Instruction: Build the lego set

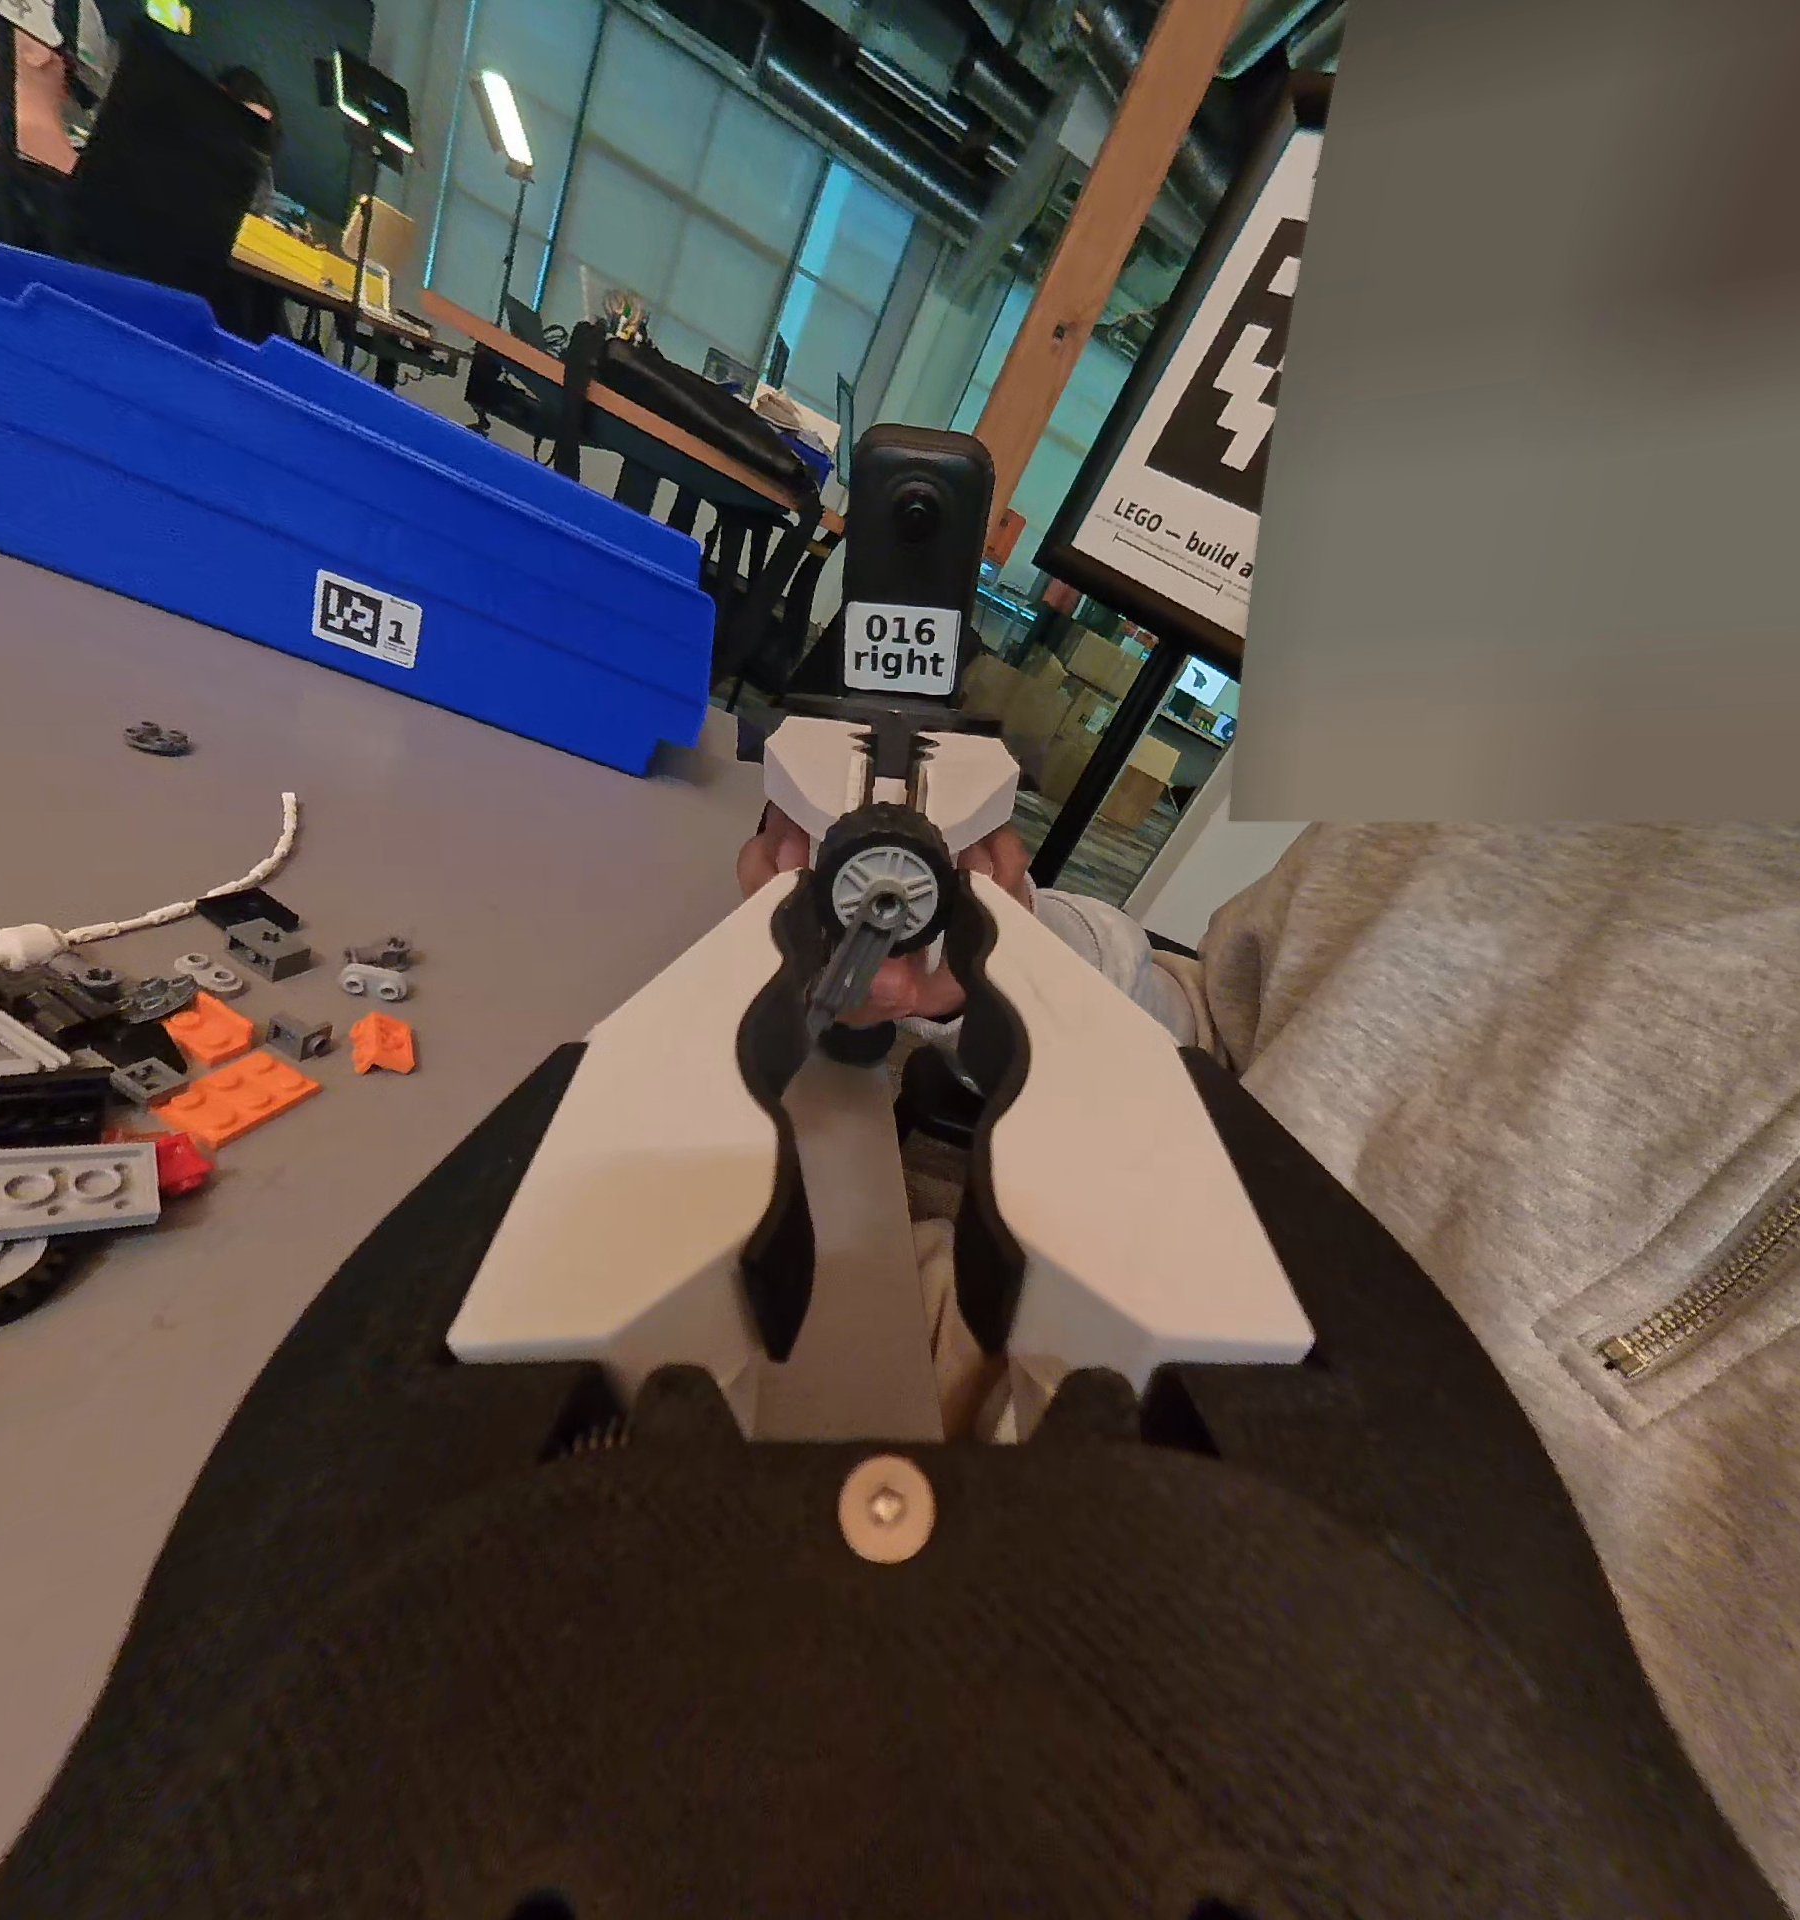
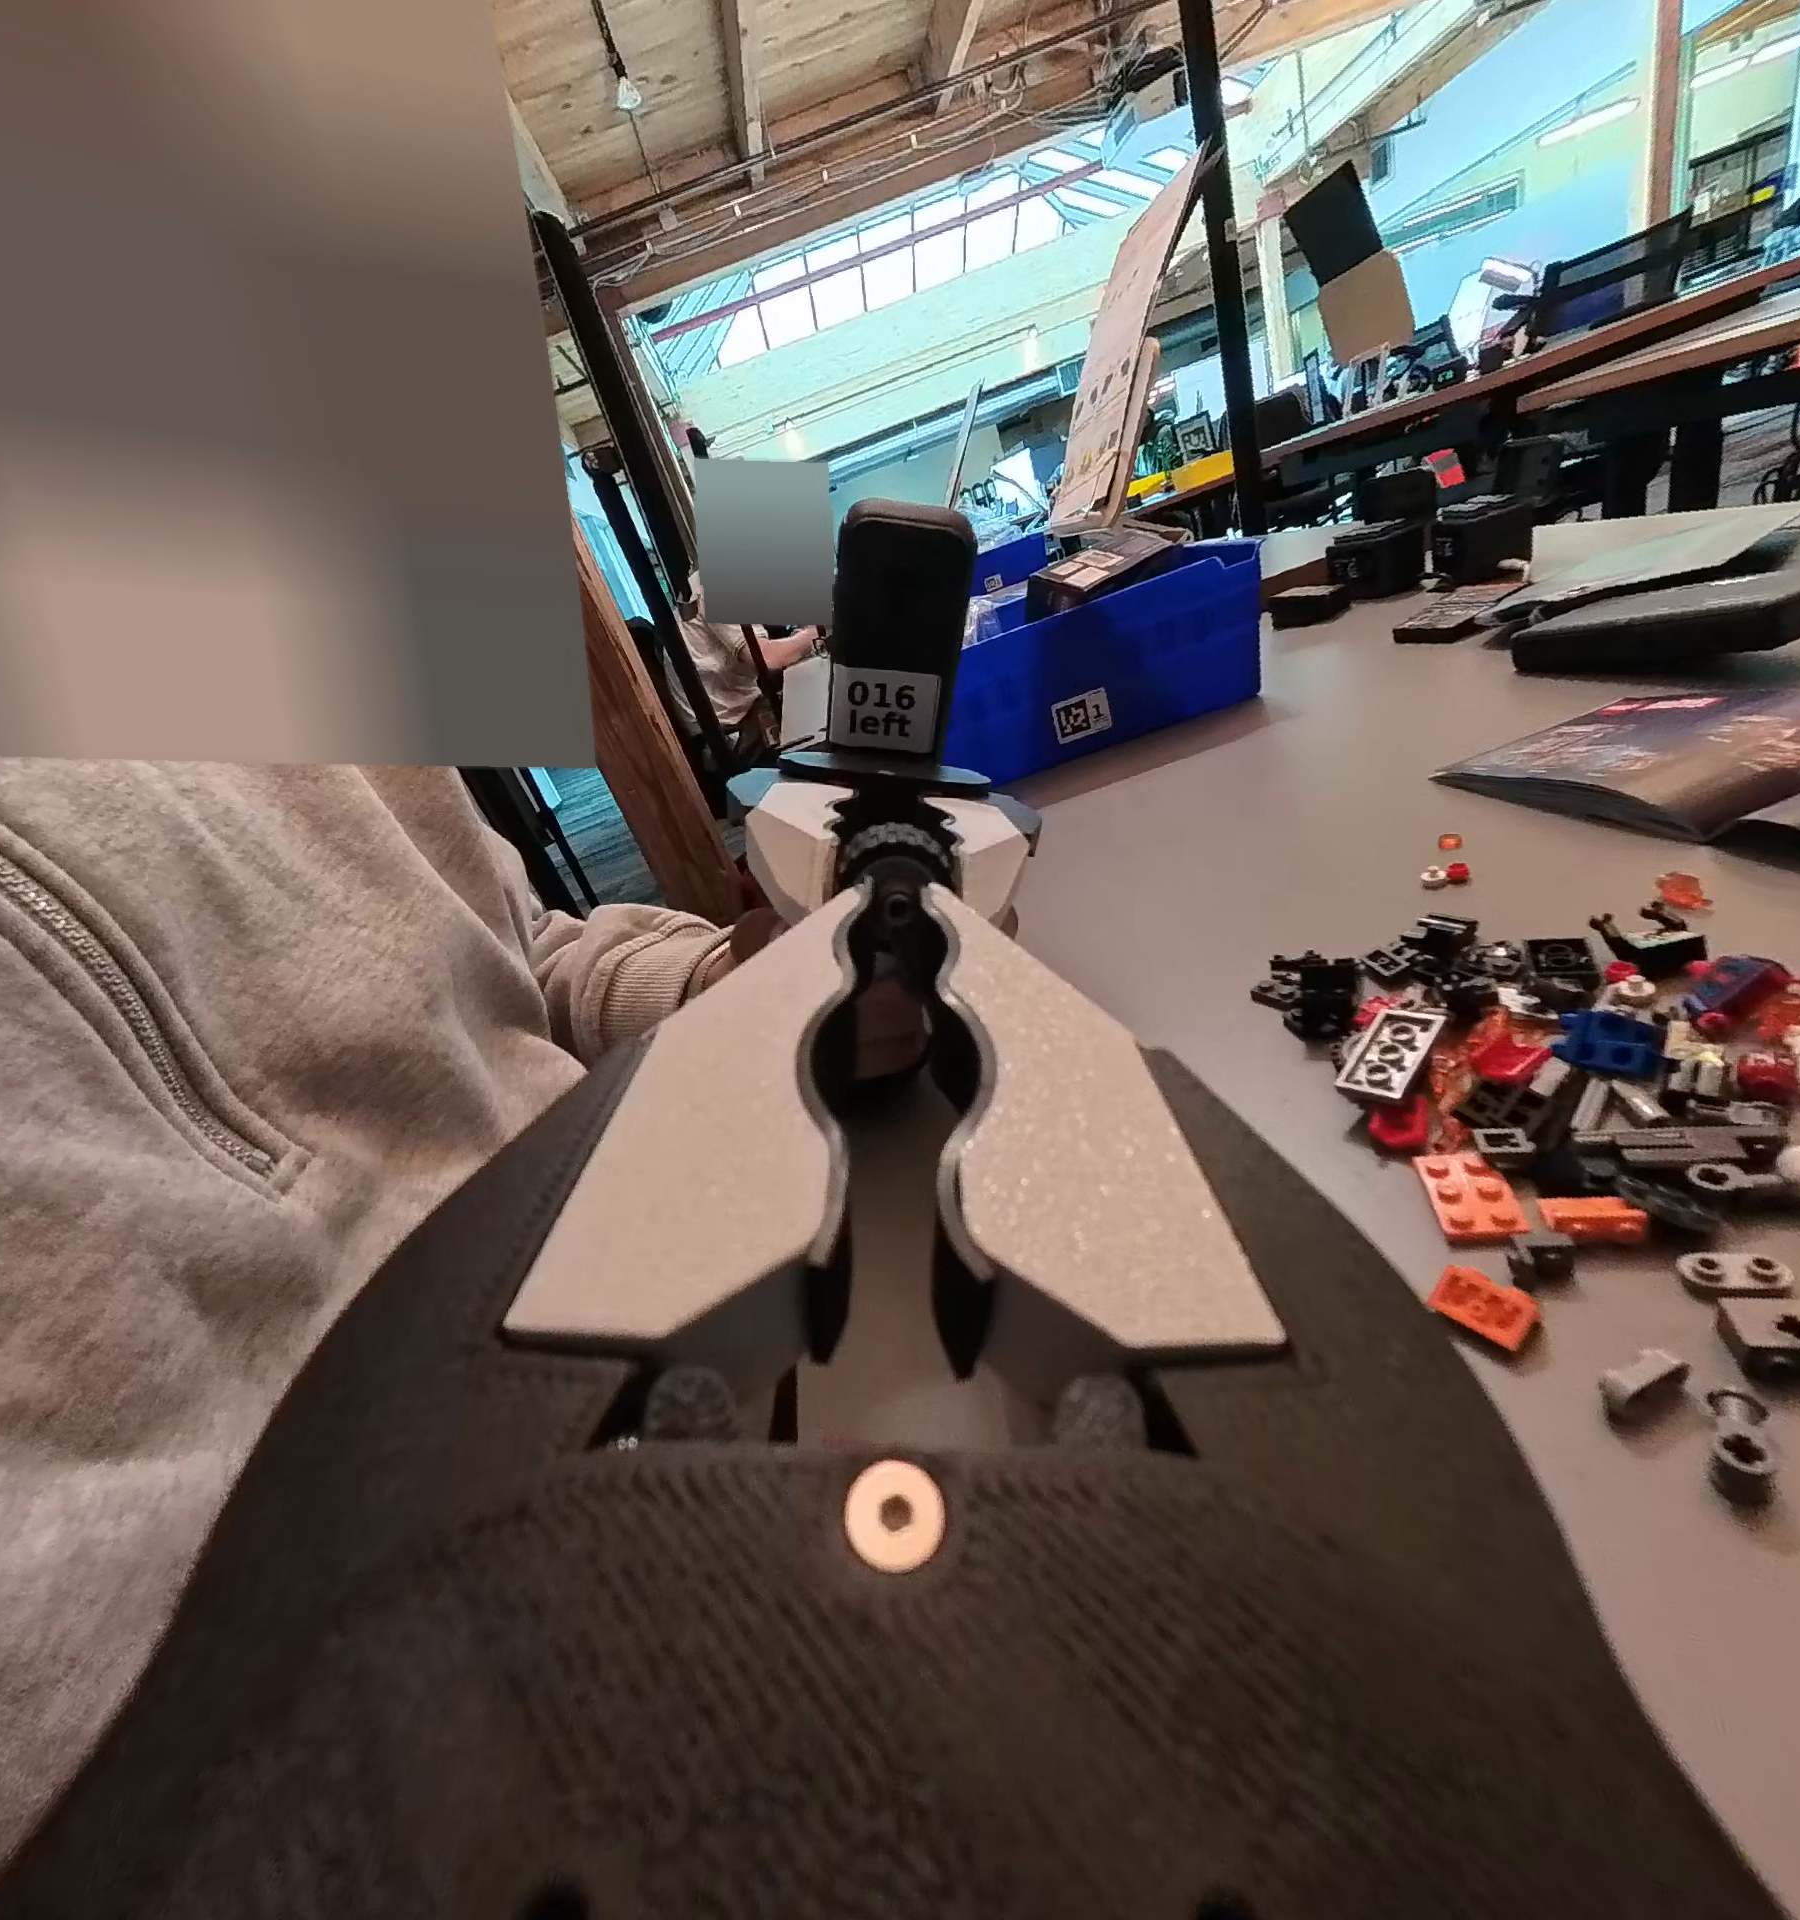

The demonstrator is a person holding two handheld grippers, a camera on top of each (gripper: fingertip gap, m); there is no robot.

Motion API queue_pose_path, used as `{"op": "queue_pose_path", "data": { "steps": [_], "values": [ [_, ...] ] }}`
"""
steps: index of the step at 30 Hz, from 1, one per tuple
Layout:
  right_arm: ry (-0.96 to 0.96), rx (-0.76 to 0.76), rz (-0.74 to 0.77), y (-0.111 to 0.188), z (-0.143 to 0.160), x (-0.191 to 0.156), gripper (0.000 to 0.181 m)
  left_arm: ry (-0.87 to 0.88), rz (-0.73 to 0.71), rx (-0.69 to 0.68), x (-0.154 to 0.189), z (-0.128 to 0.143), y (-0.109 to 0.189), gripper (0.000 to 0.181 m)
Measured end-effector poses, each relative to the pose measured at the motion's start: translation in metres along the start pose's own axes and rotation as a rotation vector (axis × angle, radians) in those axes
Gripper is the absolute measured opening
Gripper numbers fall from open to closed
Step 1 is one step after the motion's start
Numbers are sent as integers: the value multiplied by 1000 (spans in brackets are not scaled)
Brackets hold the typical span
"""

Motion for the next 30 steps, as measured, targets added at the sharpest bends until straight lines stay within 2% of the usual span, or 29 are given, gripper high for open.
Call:
{"op": "queue_pose_path", "data": {
  "steps": [12,15,17,19,21,24,30],
  "values": [
    [15,0,-2,2,0,-1,1,23,11,15,0,-1,1,23],
    [20,38,4,12,-7,3,0,51,0,85,-5,-9,9,23],
    [39,52,18,16,-10,5,0,41,5,63,-4,-8,8,23],
    [41,53,9,12,-8,3,0,-3,3,13,0,-2,2,24],
    [28,39,-16,5,-5,-1,8,-8,11,-8,2,1,-2,24],
    [20,20,-40,0,-1,-5,13,17,18,6,1,0,-1,24],
    [55,17,-20,-2,0,-5,10,61,51,31,2,-1,0,24]
  ]
}}
Point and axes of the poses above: each gripper's, where its closed fingertips meet, y back along the fingers, z out of its underside, x = y × z across the jaws, the point moved 3 cm from there along y, back along the fingers, and after that the axes turned 13 degrees about -y, right-handed, at the moved point
